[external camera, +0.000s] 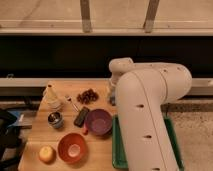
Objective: Place sponge in purple bowl
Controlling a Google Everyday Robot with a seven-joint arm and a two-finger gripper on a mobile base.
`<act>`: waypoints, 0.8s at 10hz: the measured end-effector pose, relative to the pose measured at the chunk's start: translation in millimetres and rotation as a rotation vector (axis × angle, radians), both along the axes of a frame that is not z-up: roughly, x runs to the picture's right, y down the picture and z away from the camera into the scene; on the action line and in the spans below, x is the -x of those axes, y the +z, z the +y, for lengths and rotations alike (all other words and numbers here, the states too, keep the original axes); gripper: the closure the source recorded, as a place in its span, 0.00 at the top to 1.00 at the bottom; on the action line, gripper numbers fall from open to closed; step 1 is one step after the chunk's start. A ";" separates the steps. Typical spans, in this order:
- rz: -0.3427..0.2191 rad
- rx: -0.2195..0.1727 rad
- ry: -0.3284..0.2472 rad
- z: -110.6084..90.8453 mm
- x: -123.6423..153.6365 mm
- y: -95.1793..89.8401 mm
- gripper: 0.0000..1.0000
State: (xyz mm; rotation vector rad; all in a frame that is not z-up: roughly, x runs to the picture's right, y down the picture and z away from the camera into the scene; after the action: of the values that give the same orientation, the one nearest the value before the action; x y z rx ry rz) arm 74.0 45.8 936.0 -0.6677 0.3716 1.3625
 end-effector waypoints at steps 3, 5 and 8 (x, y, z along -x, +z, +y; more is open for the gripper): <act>0.006 0.019 0.002 8.0 -5.6 13.1 0.65; 0.009 0.030 0.008 12.4 -9.8 17.0 0.64; 0.028 0.013 0.027 13.8 -16.6 13.8 0.37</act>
State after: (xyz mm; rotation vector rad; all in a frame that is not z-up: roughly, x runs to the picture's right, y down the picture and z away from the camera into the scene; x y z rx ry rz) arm 90.5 59.5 949.7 -0.6666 0.3957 1.3971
